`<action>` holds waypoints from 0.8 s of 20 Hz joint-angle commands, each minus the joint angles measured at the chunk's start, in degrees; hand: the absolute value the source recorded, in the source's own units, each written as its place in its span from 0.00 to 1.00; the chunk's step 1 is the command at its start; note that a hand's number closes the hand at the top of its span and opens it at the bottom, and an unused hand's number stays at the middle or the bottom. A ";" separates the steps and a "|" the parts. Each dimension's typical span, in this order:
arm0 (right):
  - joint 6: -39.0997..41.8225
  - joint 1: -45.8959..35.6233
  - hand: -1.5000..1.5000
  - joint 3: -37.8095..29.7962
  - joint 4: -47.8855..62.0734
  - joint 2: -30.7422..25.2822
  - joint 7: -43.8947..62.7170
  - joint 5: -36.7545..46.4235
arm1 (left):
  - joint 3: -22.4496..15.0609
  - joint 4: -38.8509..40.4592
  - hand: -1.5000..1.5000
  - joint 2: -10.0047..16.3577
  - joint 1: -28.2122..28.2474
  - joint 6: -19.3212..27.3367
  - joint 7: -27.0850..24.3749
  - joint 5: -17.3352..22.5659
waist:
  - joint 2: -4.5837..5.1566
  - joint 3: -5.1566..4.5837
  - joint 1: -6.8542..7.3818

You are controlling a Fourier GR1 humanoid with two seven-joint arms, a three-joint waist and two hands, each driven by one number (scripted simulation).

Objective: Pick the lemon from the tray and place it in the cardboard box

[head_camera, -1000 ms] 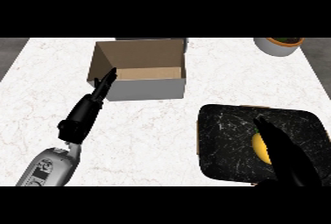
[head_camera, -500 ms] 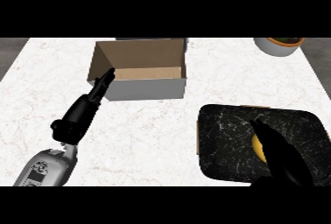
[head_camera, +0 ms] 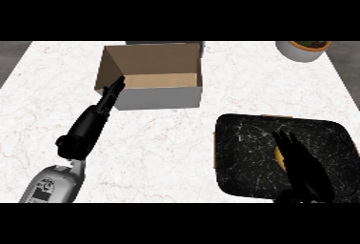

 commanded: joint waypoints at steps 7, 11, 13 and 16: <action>-1.57 -0.64 1.00 -1.51 6.18 -0.87 -6.83 1.63 | 0.66 2.25 0.50 -1.97 0.55 -2.37 2.67 -0.97 | 0.64 -0.12 -0.09; -4.78 -4.27 1.00 -1.17 8.31 1.41 -6.34 5.61 | 2.43 0.19 0.50 -1.34 0.74 -4.58 3.90 0.55 | 0.63 -0.12 0.10; -3.48 -7.44 1.00 4.51 5.69 5.46 -2.41 9.40 | 0.93 1.77 0.50 -2.78 0.07 -3.68 3.94 -0.60 | 0.66 -0.14 0.23; -3.97 -12.67 1.00 18.58 7.75 16.41 1.83 17.33 | -0.34 3.45 0.50 -3.52 -0.85 -3.57 2.05 -1.42 | 1.17 -0.20 2.40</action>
